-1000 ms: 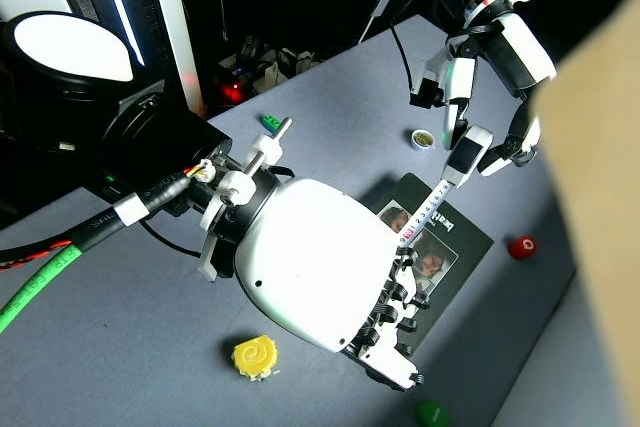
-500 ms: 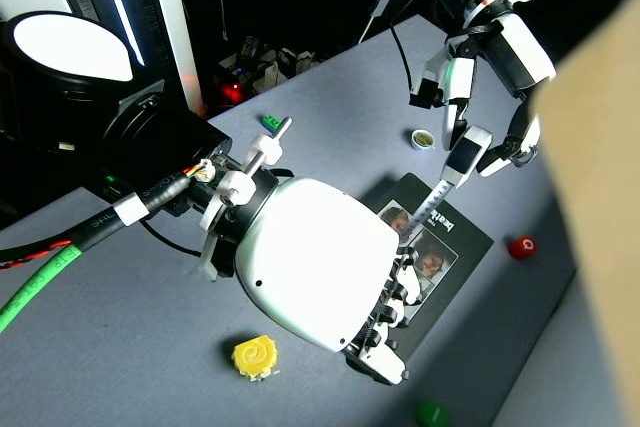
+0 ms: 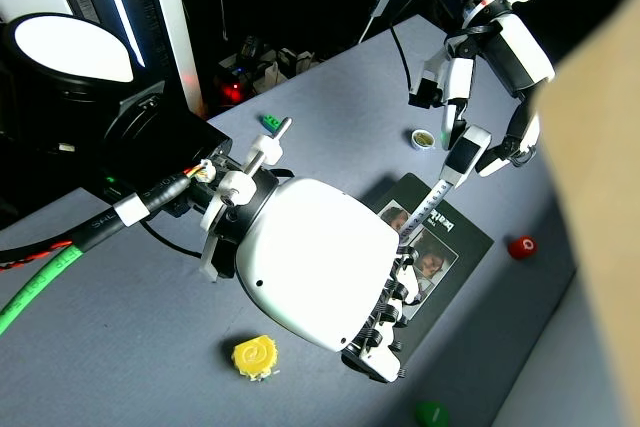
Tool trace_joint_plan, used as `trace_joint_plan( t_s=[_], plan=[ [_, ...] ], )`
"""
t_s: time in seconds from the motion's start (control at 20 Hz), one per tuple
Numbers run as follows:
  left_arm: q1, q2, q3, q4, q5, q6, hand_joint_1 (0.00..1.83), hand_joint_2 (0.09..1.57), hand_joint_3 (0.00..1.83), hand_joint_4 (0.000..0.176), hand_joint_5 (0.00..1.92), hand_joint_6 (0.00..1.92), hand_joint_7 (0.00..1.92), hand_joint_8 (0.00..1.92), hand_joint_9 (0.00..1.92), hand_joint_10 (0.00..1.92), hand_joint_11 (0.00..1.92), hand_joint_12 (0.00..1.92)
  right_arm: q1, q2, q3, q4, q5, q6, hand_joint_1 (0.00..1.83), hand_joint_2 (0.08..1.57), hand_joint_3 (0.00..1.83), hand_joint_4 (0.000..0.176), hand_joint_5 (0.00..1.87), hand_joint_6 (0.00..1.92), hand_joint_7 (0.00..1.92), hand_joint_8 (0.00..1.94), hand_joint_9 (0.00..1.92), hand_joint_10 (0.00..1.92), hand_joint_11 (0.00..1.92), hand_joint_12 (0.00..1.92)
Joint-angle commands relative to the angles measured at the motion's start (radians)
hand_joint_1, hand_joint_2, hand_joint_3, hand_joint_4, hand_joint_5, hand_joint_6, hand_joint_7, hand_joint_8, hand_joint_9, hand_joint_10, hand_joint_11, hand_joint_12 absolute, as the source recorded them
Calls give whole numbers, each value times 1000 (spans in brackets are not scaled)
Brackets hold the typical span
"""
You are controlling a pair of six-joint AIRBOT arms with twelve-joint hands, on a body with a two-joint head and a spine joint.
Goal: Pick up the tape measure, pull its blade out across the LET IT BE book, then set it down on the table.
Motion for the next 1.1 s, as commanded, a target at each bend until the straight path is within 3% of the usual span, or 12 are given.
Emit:
trace_joint_plan(
  t_s=[0.0, 0.5, 1.05],
  plan=[
    [-12, 1, 1, 32, -113, -10, 1393, 1055, 0, 0, 1097, 663, 1158, 722, 965, 1115, 829, 977, 1, 18, 0, -71, -51, -6, 1195, 1173, 0, 0, 774, 1310, 972, 1006, 872, 561, 567, 1353],
    [-10, 3, 1, 34, -115, -7, 1393, 1053, 0, 0, 1103, 647, 1171, 699, 960, 1121, 831, 961, -14, 129, -77, -110, -11, -4, 1189, 1181, 0, 0, 766, 1336, 949, 1032, 853, 577, 563, 1373],
    [-7, 3, 2, 34, -115, -7, 1393, 1052, 0, 0, 1109, 621, 1169, 715, 961, 1119, 825, 956, -34, 191, -81, -143, 2, 4, 1195, 1178, 0, 0, 754, 1333, 974, 1011, 851, 588, 567, 1367]
  ],
)
